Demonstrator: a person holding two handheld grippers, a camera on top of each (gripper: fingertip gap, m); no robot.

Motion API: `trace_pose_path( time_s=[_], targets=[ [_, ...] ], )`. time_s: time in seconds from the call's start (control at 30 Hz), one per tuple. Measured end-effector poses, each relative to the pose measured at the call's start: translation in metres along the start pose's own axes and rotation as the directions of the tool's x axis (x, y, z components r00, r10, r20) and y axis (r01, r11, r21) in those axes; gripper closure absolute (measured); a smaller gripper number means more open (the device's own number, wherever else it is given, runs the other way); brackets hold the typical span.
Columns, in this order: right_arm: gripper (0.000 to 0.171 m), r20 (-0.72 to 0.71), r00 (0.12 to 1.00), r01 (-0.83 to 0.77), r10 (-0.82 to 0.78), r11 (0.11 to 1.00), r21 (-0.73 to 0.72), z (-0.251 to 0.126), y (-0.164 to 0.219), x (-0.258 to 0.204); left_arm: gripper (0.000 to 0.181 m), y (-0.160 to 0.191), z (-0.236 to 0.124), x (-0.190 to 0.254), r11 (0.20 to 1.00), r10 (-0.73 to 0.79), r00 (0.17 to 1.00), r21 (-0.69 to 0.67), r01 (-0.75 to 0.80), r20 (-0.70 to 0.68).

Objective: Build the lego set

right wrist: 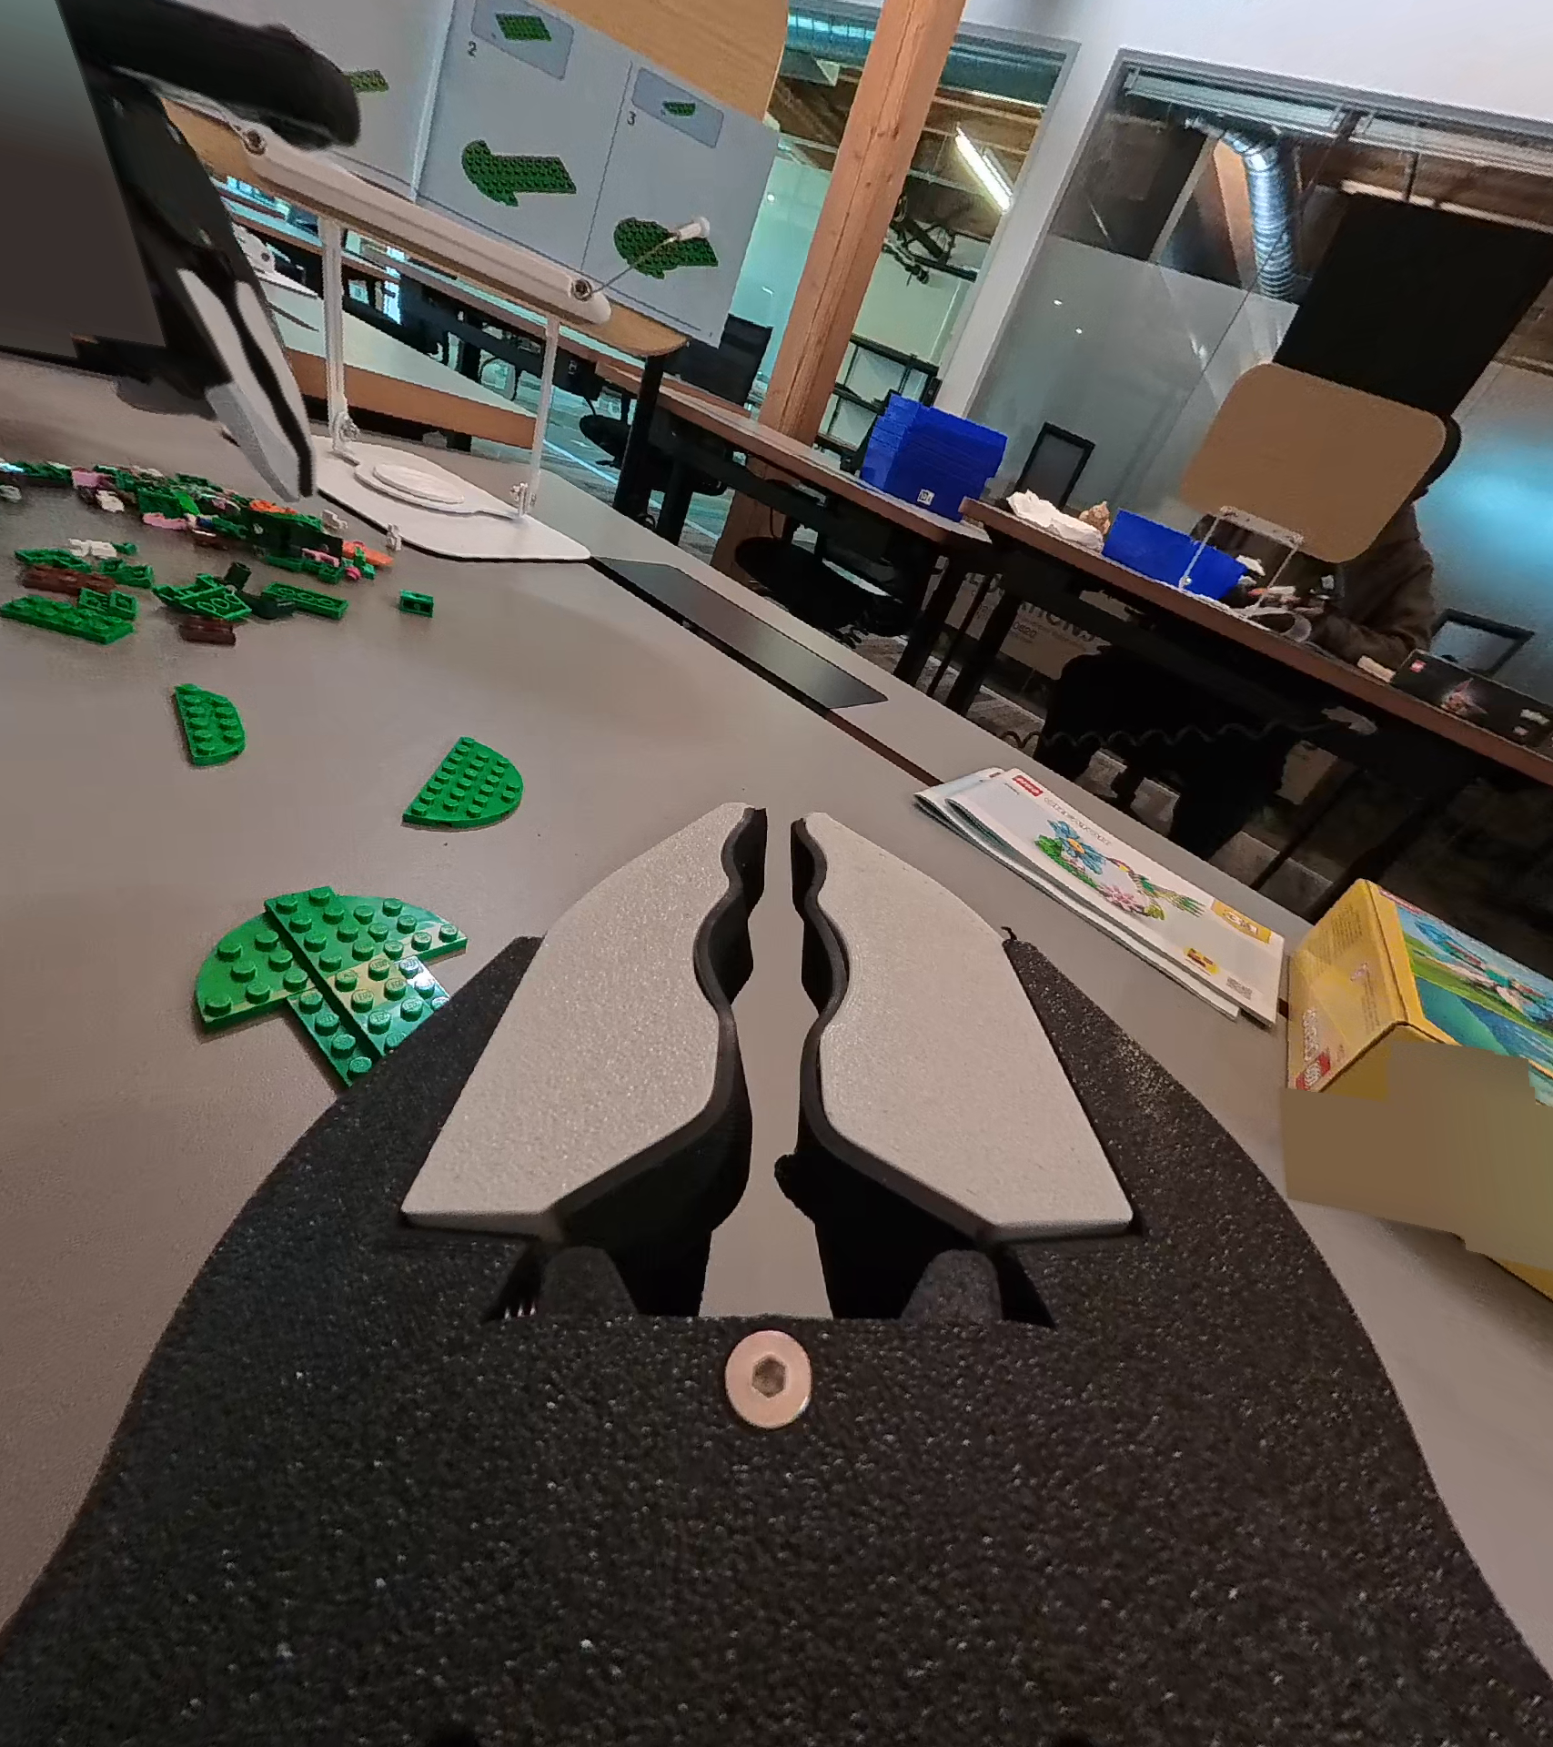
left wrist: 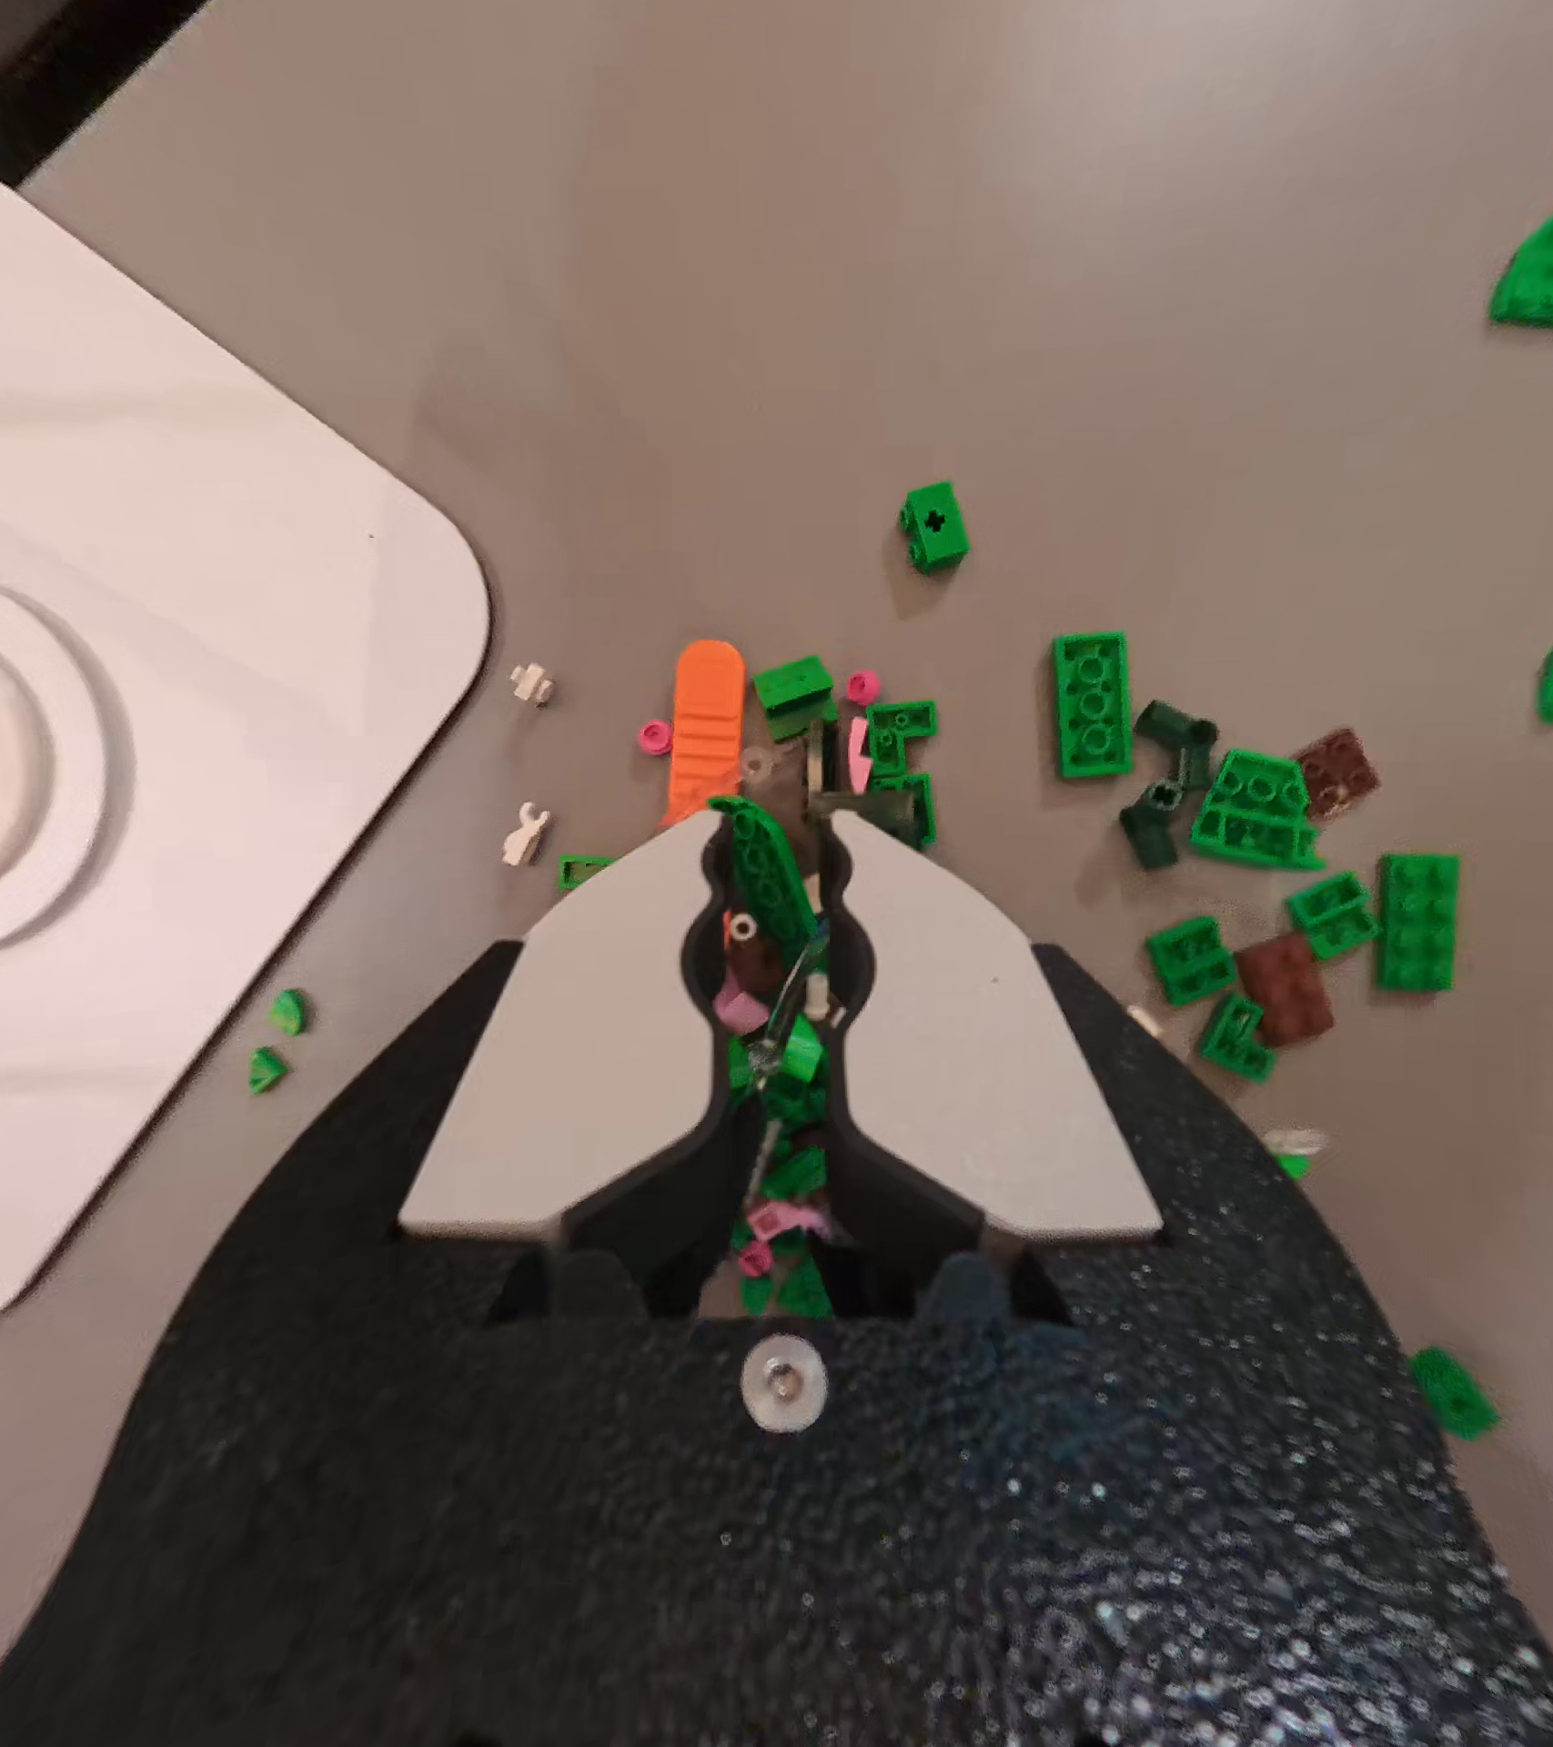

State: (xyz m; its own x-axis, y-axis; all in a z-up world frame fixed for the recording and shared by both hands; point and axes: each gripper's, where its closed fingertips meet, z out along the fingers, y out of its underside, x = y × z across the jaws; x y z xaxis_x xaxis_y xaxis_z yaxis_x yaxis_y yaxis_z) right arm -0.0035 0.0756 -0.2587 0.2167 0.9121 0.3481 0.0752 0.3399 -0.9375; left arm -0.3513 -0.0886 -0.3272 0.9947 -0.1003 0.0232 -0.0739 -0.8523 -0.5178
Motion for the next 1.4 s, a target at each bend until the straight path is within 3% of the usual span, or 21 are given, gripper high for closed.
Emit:
trace_pose_path(
  time_s=[0.1,0.23,0.57,0.63,0.77,0.93,1.2,1.3,1.4],
  targets=[
    [0.167,0.003,1.0,0.002,-0.002,1.0,0.0,0.0,0.0,-0.001,0.157,0.003,0.007,0.005,0.995,-0.078,0.997,-0.068,0.076,-0.018],
    [0.167,0.007,1.0,0.004,-0.004,1.0,0.001,0.0,0.0,-0.001,0.157,0.015,0.01,-0.004,0.984,-0.058,0.995,-0.165,0.072,0.087],
    [0.167,0.013,1.0,0.006,-0.006,1.0,0.001,0.001,0.0,-0.003,0.178,0.017,-0.002,-0.003,0.981,-0.019,0.997,-0.193,0.033,0.072],
    [0.167,0.012,1.0,0.005,-0.005,1.0,0.003,0.002,-0.001,-0.003,0.178,0.007,-0.009,0.006,0.991,-0.045,0.999,-0.123,0.044,-0.003],
    [0.167,0.011,1.0,0.005,-0.005,1.0,0.004,0.004,-0.001,-0.003,0.178,-0.029,-0.029,0.053,0.984,-0.154,0.892,0.012,0.176,-0.426],
    [0.167,0.008,1.0,0.003,-0.003,1.0,0.003,0.006,-0.001,-0.003,0.178,-0.058,-0.026,0.114,0.991,-0.128,0.705,-0.055,0.125,-0.697],
    [0.168,-0.064,0.997,0.034,-0.033,0.999,0.02,0.011,-0.005,0.005,0.178,-0.132,0.031,0.214,0.972,-0.031,0.524,-0.149,-0.184,-0.851],
    [0.169,-0.104,0.99,0.093,-0.092,0.996,0.007,0.012,-0.005,0.009,0.178,-0.153,0.065,0.244,0.914,-0.043,0.523,-0.245,-0.324,-0.851],
    [0.17,-0.117,0.989,0.098,-0.094,0.995,0.024,0.009,-0.007,0.012,0.178,-0.171,0.096,0.257,0.874,-0.077,0.551,-0.322,-0.363,-0.831]
  ],
)
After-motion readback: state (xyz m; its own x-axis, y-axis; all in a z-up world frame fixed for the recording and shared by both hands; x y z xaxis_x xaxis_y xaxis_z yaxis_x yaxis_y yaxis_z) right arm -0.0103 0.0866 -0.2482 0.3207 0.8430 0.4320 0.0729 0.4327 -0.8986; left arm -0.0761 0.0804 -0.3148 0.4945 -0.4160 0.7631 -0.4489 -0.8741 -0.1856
